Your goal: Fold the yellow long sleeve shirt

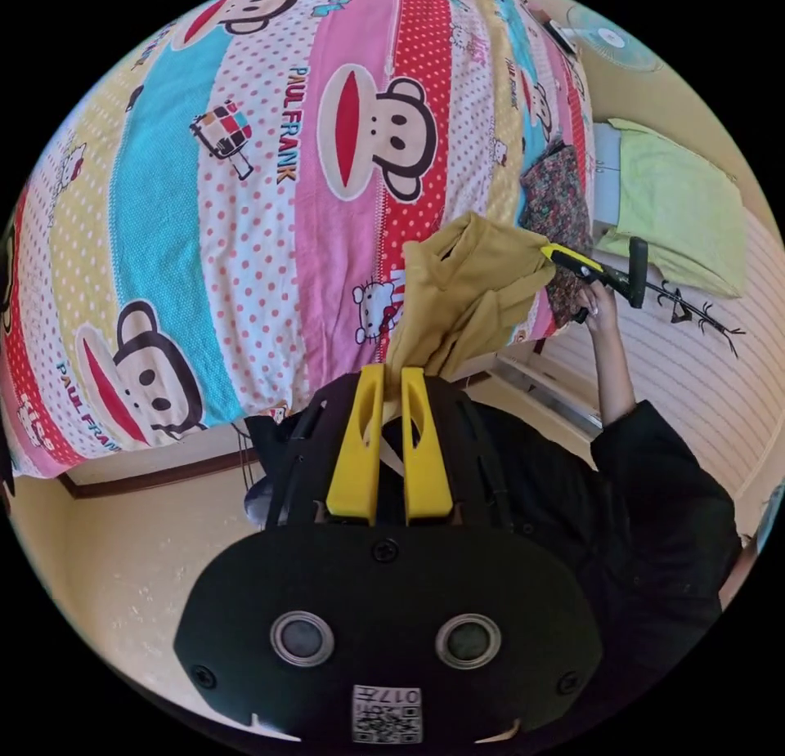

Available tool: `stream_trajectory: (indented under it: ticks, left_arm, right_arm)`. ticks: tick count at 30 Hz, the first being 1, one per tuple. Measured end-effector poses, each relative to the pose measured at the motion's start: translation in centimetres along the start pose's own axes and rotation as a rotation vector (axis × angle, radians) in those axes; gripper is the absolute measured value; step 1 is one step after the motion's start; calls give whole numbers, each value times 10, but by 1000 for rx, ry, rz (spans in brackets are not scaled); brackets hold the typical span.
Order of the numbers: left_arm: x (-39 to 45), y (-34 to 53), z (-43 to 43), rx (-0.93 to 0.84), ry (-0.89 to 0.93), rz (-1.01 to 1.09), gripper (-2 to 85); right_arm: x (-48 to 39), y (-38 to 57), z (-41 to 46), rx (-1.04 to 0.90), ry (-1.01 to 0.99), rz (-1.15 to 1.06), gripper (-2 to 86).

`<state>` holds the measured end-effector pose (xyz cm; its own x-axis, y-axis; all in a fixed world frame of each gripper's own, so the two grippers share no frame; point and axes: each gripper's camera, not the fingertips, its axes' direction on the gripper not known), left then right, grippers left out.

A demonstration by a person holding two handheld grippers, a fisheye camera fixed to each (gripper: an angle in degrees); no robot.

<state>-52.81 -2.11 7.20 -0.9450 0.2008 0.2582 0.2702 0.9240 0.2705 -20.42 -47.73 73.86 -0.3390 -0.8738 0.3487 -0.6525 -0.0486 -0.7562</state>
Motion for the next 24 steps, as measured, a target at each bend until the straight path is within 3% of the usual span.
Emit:
stream_trajectory:
  ticks: [4,8,10,14,17,22,24]
  left_arm:
    - [10,43,-20,114,54,36,3]
    - [-17,109,-96,550,382,30,-7]
    - [-29,126,-117,608,393,47,-6]
    - [-33,142,-106,497,204,81,41]
    - [-33,148,-59,371,228,126,96]
    - [-56,171,12,329,313,114,111]
    - [-65,182,23,346,342,144,115]
  right_arm:
    - [-57,43,-36,48,152,-119,21]
    - [-88,81,-55,76,132,-183,16]
    - [-103,108,-63,125,103,-176,14]
    - [-128,146,-67,184,18,-181,12]
    - [-145,184,-77,280,-170,-215,10]
    - [-149,267,-106,586,-710,-313,8]
    - [-163,289,-119,652,-765,-415,7]
